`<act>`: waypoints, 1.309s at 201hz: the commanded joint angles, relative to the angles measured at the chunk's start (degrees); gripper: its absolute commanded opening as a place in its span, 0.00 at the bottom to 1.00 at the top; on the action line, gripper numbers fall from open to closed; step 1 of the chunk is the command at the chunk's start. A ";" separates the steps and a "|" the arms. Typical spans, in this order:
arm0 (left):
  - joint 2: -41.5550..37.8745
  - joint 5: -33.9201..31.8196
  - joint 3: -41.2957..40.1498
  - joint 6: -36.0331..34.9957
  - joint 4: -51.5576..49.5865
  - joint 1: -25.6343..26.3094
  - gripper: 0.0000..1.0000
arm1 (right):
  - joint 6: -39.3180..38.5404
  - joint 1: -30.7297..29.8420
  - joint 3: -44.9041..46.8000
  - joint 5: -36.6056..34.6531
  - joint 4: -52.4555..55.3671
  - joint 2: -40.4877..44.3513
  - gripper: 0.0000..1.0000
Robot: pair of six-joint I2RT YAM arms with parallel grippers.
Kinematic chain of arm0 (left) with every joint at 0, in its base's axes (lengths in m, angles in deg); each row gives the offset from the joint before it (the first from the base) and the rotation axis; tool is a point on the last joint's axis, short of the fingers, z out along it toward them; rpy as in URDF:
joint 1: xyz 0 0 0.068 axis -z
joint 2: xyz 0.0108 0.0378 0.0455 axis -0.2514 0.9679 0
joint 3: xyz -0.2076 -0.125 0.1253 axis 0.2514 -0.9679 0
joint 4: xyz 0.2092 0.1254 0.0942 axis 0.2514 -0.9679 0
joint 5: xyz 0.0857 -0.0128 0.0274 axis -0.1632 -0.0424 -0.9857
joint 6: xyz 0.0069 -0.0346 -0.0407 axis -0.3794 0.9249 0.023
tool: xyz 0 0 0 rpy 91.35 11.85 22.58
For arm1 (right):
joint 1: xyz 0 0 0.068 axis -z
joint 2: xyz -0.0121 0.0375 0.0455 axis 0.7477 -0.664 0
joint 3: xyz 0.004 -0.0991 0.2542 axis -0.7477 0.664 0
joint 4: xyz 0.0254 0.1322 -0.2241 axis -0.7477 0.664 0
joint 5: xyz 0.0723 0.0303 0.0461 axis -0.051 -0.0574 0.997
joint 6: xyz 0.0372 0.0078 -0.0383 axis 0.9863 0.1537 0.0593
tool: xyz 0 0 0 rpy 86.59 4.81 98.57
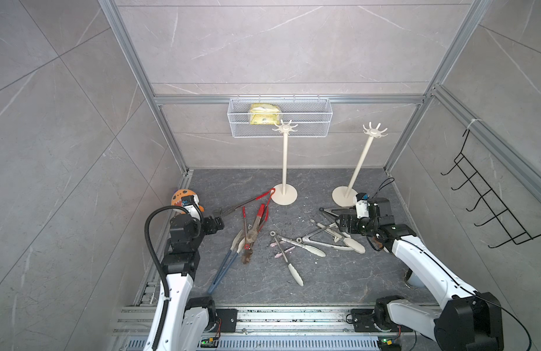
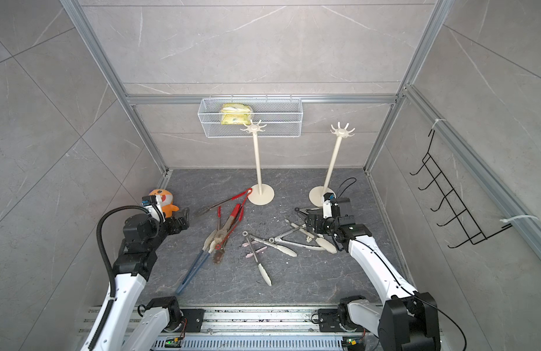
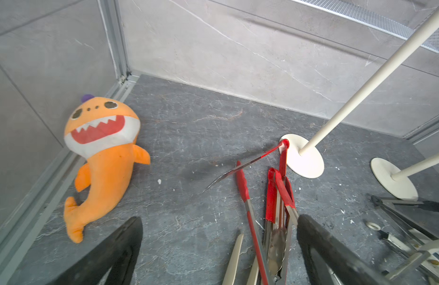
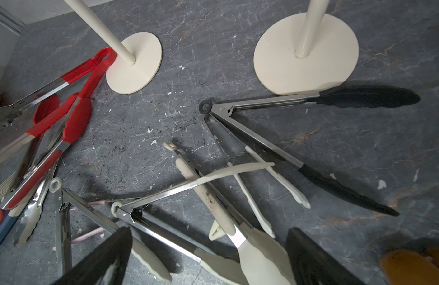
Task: Hang food tongs on kitchen utensil racks
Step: Pick up the food tongs from the center of the board.
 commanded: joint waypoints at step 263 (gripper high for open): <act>33.62 40.69 11.19 22.21 0.35 -0.16 0.89 | 3.47 -12.00 -3.59 -0.05 6.72 5.05 1.00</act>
